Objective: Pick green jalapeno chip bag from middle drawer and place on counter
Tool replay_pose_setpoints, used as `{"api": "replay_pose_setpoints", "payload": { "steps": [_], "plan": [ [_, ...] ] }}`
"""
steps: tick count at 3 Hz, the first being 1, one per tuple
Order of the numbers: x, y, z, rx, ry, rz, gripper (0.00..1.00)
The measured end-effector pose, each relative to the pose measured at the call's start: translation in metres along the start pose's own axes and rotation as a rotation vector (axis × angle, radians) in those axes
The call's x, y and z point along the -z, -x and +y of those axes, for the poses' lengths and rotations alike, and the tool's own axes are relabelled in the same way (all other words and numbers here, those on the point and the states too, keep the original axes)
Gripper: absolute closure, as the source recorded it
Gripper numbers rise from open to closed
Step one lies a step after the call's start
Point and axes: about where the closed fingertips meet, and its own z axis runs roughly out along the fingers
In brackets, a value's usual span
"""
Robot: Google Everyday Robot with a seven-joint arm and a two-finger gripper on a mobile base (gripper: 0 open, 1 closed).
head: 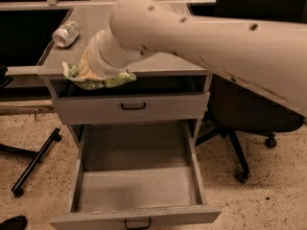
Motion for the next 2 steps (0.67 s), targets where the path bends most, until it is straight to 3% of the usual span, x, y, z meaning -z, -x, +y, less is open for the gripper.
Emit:
{"api": "replay_pose_setpoints", "payload": {
  "steps": [1, 2],
  "plan": [
    [0.011, 0.028, -0.06, 0.132, -0.04, 0.044, 1.0],
    [0.021, 0.04, -0.14, 0.208, -0.184, 0.112, 1.0]
  ]
}}
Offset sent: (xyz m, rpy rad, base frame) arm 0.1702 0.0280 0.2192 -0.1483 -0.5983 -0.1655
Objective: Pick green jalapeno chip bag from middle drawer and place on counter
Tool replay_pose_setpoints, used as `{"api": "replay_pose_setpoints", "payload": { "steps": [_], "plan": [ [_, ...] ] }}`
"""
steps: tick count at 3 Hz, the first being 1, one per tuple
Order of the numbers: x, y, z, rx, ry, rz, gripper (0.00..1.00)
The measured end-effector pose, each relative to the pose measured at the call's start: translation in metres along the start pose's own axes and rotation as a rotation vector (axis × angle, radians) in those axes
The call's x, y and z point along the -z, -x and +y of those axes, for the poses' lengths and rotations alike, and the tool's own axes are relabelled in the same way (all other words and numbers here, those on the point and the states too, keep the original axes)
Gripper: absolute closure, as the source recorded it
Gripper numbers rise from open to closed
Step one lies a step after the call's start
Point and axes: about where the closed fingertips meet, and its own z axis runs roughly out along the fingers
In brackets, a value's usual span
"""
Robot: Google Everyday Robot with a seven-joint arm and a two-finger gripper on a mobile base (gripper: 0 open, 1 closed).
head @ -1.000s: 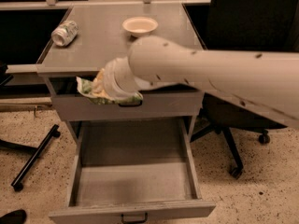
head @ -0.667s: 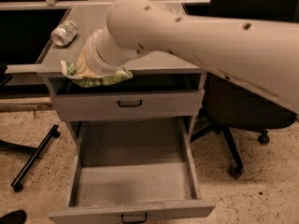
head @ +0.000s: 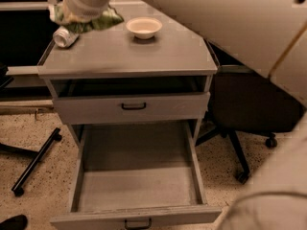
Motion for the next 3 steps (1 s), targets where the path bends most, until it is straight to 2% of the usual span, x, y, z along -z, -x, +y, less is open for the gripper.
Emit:
{"api": "replay_pose_setpoints", "payload": {
  "steps": [1, 2, 3],
  "plan": [
    [-0.007, -0.045, -0.061, -0.034, -0.144, 0.108, 1.0],
    [-0.027, -0.095, -0.07, -0.136, -0.191, 0.153, 1.0],
    [-0.044, -0.14, -0.037, -0.285, -0.171, 0.12, 1.0]
  ]
}}
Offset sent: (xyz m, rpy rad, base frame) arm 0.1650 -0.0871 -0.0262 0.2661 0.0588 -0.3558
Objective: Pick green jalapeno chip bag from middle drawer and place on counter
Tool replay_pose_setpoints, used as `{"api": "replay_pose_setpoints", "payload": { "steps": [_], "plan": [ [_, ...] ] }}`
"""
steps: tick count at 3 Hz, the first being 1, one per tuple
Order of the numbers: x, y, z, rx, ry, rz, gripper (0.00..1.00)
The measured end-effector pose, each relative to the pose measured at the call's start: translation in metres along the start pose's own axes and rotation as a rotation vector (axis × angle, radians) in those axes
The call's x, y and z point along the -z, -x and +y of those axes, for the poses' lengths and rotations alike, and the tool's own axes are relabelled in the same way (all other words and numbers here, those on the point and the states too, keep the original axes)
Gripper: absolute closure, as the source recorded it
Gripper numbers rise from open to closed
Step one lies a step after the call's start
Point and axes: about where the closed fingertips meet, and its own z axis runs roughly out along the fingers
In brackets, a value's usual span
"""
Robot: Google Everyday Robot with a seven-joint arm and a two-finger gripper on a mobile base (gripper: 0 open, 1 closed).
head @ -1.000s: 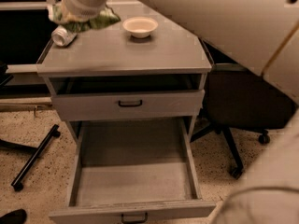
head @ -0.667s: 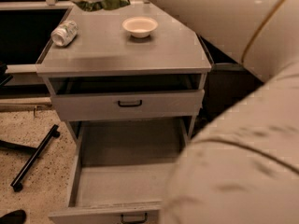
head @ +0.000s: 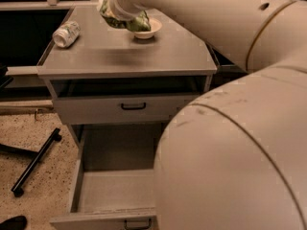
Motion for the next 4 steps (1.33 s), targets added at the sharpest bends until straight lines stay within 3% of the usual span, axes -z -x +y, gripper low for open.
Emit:
{"api": "replay_pose_setpoints", "payload": {
  "steps": [1, 2, 3, 4],
  "plan": [
    [-0.012, -0.046, 0.047, -0.131, 0.068, -0.022, 1.0],
    [-0.017, -0.076, 0.096, -0.204, 0.132, -0.069, 1.0],
    [-0.014, -0.064, 0.105, -0.2, 0.145, -0.11, 0.81],
    [-0.015, -0.062, 0.105, -0.2, 0.147, -0.111, 0.58]
  ]
}}
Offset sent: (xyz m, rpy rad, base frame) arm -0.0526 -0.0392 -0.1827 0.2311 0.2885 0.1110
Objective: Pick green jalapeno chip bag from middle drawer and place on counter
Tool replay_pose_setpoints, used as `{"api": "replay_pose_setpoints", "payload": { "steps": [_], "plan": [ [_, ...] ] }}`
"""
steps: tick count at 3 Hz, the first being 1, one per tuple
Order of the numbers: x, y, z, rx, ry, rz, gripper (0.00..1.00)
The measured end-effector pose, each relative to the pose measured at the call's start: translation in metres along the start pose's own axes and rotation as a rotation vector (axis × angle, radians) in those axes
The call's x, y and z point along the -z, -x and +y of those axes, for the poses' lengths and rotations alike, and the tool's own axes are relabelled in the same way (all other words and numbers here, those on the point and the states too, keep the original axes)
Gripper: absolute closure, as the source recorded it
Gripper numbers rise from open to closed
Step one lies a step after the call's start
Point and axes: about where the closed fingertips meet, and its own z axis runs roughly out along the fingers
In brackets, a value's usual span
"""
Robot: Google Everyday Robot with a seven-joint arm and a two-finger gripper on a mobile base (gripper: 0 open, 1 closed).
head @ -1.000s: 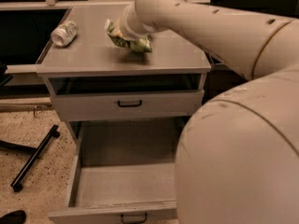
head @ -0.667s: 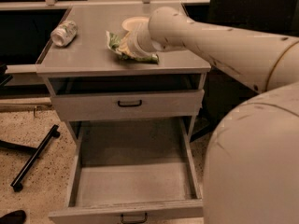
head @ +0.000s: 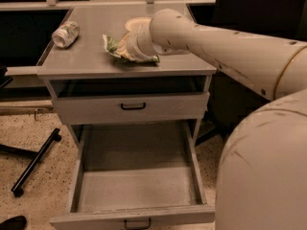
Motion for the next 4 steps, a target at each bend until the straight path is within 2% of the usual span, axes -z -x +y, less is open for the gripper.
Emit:
{"api": "replay_pose_setpoints", "payload": {
  "steps": [2, 3, 4],
  "plan": [
    [0.0, 0.0, 0.0, 0.0, 0.0, 0.0, 0.12],
    [0.0, 0.0, 0.0, 0.0, 0.0, 0.0, 0.0],
    [-0.0001, 0.0001, 0.0001, 0.0, 0.0, 0.0, 0.0]
  ]
}}
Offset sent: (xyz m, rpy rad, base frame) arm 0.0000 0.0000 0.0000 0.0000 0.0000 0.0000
